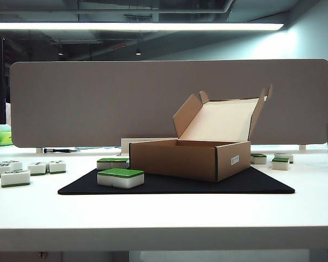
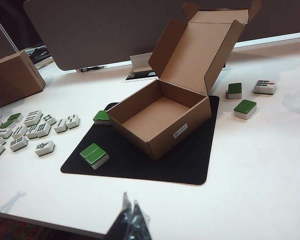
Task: Pick up four mahjong tiles and put them into the paper box.
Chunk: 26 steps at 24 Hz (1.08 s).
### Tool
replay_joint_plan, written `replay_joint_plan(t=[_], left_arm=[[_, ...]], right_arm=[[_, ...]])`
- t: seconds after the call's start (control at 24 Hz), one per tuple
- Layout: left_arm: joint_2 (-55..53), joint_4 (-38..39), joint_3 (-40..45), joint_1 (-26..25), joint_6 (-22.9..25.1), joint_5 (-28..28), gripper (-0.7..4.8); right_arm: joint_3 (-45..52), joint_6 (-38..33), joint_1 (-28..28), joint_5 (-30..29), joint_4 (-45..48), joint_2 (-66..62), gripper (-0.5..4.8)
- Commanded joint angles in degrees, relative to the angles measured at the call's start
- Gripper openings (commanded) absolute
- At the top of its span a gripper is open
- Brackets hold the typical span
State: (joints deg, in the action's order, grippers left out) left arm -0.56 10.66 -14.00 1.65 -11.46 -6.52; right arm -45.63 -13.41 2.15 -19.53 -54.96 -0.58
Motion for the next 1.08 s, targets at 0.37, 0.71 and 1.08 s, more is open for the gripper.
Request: replay_joint_plan(t=[0.37, 0.71, 1.08], left_arm=[[-17.7, -1.3, -17.4, 0.1, 0.5, -5.9, -0.06], [-34.9, -1.3, -25.9, 0.1, 0.6, -11.4, -0.06], [-55.6, 0.7, -34.6, 1.7, 0.5, -18.3, -0.06]], right_arm=[[-0.2, 0.2, 0.0, -0.2, 0.7, 0.6, -0.01], [-0.2, 0.2, 0.0, -0.1, 0.7, 0.6, -0.01], [-0.2, 0.2, 0.0, -0.1, 0.7, 0.6, -0.01]])
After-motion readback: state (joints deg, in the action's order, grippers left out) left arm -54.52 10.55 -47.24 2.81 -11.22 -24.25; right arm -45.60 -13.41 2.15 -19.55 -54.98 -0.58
